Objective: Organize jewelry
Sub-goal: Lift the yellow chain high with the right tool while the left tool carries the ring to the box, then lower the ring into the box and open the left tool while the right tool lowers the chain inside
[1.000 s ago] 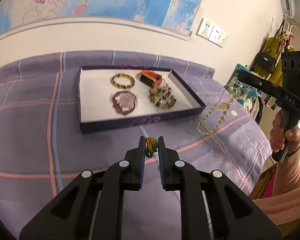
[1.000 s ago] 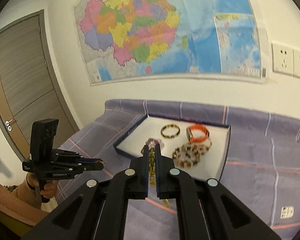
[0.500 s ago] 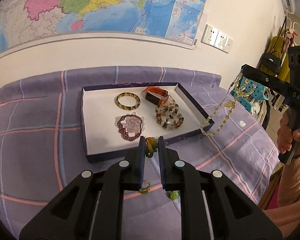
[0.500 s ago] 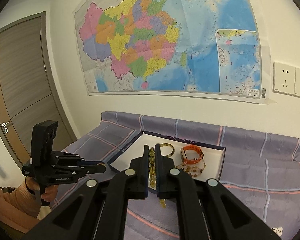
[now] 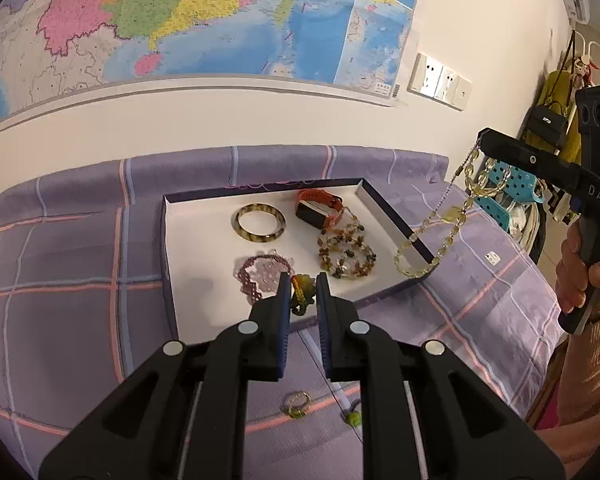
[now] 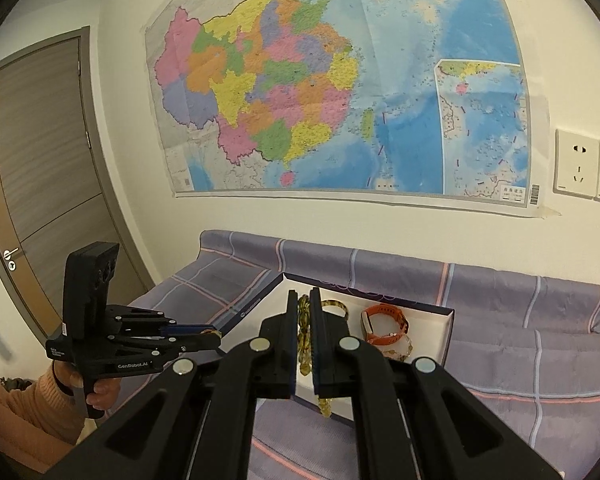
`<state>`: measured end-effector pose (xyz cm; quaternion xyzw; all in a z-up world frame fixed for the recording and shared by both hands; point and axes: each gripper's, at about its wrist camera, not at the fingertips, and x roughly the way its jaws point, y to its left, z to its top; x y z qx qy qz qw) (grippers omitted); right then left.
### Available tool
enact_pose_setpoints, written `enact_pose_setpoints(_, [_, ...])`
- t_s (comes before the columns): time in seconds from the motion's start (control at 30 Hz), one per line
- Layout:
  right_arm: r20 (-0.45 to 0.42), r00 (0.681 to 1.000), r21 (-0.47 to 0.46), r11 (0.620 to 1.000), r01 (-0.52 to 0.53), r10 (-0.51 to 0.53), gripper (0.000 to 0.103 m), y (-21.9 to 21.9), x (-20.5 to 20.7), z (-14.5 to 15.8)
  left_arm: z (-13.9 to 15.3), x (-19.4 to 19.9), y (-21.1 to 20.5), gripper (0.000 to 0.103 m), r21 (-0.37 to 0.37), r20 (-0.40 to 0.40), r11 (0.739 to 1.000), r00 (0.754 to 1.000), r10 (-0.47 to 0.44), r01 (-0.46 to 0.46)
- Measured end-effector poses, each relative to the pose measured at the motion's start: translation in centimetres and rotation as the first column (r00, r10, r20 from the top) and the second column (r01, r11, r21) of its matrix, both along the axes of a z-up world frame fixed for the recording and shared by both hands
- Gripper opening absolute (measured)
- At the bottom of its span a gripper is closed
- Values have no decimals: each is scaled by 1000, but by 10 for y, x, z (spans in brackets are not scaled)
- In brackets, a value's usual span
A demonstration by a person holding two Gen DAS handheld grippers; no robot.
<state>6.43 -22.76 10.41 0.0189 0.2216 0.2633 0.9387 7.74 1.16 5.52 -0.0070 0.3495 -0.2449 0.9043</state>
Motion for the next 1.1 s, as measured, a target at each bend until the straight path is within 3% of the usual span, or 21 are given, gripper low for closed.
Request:
enact_pose_setpoints(0.43, [-30, 999, 12, 1000, 20, -20, 4, 0, 32, -7, -2, 30, -4, 13, 22, -7, 999, 1000, 28, -28])
enact_pose_setpoints(0.77, [-67, 997, 3, 1000, 28, -28, 4, 4, 62, -24, -20, 60, -12, 13, 34, -61, 999, 997, 39, -37])
enact_pose_setpoints(1.1, [-112, 993, -67, 997, 39, -46, 4, 12, 86, -46, -43, 91, -26, 13, 57, -131, 998, 990, 47, -40])
